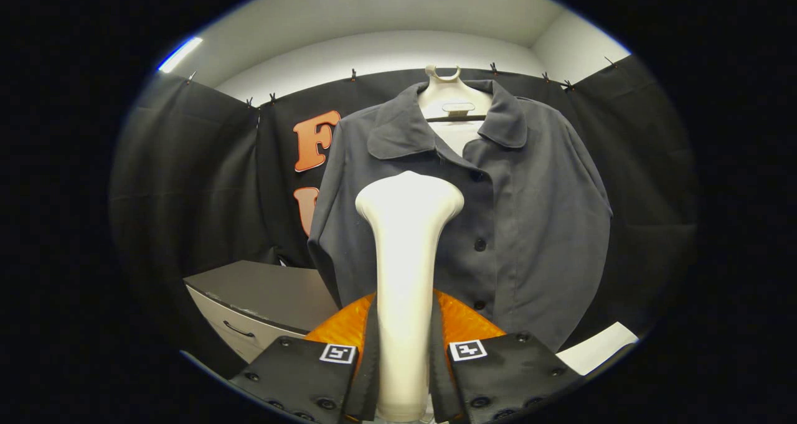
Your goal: Iron the clothes twice with a garment steamer, once on the left side and once on the right side.
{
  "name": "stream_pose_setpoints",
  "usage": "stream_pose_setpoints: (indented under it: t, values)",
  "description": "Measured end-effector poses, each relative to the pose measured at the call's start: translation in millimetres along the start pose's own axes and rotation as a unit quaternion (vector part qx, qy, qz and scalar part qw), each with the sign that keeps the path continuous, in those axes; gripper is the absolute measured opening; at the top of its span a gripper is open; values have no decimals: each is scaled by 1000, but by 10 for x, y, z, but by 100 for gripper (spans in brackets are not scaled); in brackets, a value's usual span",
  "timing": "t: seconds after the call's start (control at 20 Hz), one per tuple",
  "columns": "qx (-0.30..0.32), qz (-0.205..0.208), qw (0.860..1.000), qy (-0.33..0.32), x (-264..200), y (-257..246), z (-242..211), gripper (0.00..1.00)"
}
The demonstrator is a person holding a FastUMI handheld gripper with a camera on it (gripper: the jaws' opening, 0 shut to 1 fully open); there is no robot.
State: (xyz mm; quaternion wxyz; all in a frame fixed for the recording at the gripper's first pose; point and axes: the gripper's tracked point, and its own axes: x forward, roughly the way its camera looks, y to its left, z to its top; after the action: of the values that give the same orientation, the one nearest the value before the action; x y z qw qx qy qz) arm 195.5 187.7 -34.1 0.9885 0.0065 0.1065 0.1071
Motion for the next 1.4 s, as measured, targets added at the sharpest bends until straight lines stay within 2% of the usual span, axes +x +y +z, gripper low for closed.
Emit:
stream_pose_setpoints:
  t: [0.45, 1.0, 1.4]
  values:
    - [-13, -14, 1000, 3, 343, 4, -79, 41]
    - [-9, -18, 1000, 21, 310, 39, -345, 41]
    - [-2, -20, 998, 55, 235, 58, -830, 41]
